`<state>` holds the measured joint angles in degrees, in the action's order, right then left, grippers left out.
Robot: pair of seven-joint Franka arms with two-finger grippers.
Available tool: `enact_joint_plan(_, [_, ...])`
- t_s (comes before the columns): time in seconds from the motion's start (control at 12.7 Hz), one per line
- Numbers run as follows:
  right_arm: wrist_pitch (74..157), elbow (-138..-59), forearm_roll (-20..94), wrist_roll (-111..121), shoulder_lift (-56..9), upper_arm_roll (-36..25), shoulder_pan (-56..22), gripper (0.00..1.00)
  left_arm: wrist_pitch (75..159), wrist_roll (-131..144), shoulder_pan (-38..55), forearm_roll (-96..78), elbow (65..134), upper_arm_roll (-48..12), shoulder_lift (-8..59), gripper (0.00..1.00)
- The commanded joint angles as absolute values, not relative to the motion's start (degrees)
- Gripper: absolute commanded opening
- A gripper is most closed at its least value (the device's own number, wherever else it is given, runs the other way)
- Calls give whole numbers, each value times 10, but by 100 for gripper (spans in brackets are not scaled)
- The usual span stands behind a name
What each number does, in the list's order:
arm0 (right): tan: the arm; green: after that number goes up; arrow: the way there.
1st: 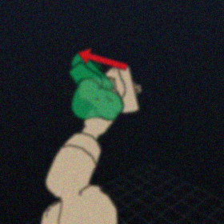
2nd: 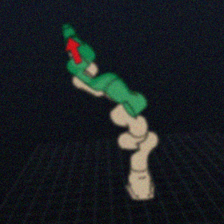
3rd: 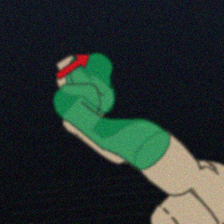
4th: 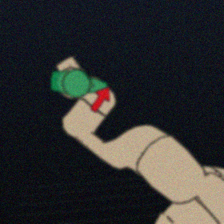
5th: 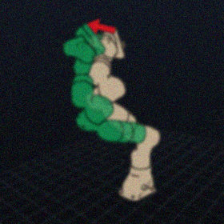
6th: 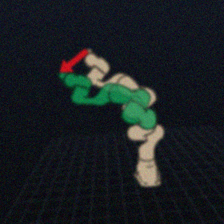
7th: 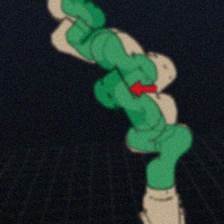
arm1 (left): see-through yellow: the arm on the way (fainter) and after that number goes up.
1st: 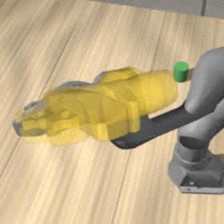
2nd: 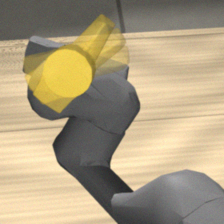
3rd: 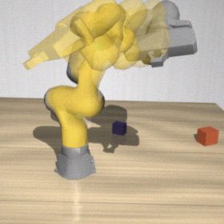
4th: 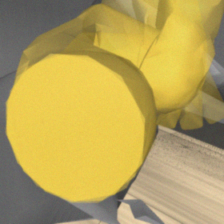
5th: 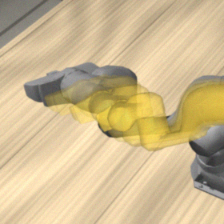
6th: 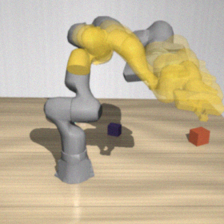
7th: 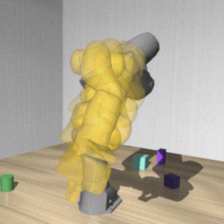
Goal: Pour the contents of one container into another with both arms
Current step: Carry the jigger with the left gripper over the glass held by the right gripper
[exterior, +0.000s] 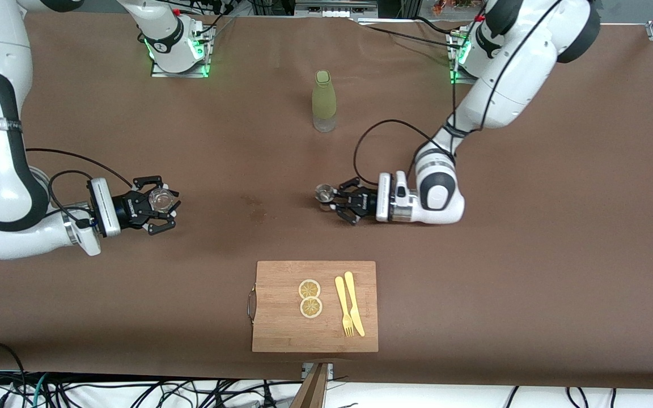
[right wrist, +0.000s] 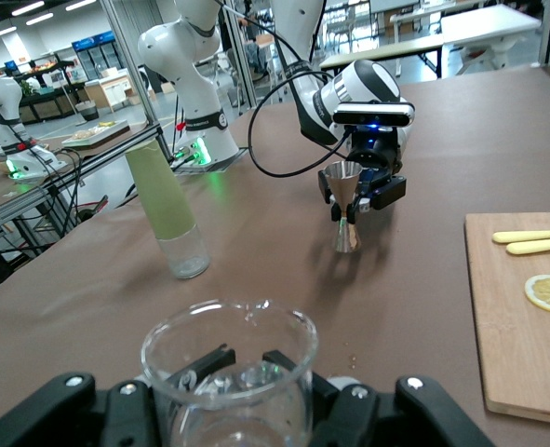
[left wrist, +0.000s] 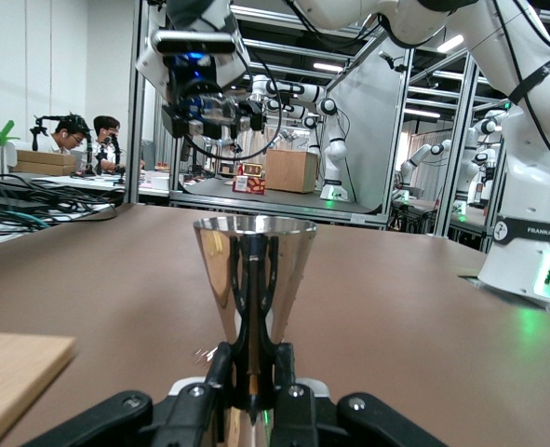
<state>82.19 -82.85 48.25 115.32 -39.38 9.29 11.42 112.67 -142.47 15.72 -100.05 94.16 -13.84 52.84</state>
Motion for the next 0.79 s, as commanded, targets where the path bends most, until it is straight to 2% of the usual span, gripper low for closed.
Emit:
enact_joint_plan(0.0, [865,-924,470,1137,-319,94,112,23,1154,-1441,191,-1051,929,-137,537,0])
enact_joint_plan(0.39, [938,-1004,475,1136,-259,98,89,23,1207,-1444,257,-1108,835,-135,584,0])
enact_joint_plan(0.71, [1020,-1073,475,1097,-206,147,87,23,1224,-1443,278,-1110,786,-135,607,0])
